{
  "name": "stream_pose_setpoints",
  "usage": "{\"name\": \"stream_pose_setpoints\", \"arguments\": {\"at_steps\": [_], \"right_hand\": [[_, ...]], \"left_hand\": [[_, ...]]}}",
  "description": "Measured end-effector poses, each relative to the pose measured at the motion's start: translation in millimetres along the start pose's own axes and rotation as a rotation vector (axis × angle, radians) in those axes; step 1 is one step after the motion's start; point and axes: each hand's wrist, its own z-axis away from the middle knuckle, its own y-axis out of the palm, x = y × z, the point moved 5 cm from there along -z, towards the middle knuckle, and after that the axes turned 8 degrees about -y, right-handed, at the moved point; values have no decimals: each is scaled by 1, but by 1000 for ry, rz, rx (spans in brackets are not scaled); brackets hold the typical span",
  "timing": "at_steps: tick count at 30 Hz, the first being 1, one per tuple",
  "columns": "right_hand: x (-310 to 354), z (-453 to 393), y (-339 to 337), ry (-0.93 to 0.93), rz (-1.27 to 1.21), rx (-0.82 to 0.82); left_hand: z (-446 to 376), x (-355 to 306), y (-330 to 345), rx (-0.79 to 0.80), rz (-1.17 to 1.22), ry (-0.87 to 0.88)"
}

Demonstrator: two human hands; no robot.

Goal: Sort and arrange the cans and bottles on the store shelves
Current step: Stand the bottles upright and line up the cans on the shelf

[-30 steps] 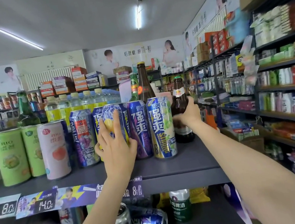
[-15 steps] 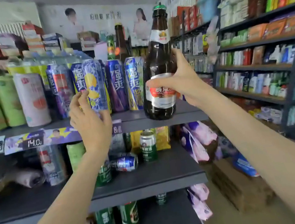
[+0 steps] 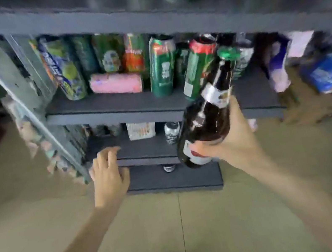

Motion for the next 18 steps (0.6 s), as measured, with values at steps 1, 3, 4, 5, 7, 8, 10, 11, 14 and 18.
{"name": "stream_pose_setpoints", "arguments": {"at_steps": [1, 3, 4, 5, 7, 8, 10, 11, 14, 18], "right_hand": [[-36, 10, 23, 27, 15, 4], [-115, 37, 68, 75, 39, 15], [-152, 48, 89, 86, 41, 7], [-187, 57, 108, 95, 54, -1], [-263, 75, 144, 125, 85, 9], [-299, 82, 162, 143, 97, 22], [-363, 92, 196, 131, 148, 65], [-392, 94, 212, 115, 173, 87], [-467, 88, 257, 73, 187, 119], [-542, 61, 304, 67, 142, 82]], "left_hand": [[4, 24, 24, 7, -26, 13], [14, 66, 76, 23, -101, 69], [17, 86, 102, 47, -132, 78], [17, 106, 129, 76, -161, 81], [15, 141, 176, 68, -218, 132], [13, 157, 198, 41, -241, 170], [8, 186, 236, -6, -279, 208], [5, 199, 252, -38, -289, 222], [-2, 229, 287, -164, -314, 279], [-6, 248, 306, -347, -336, 386]]}}
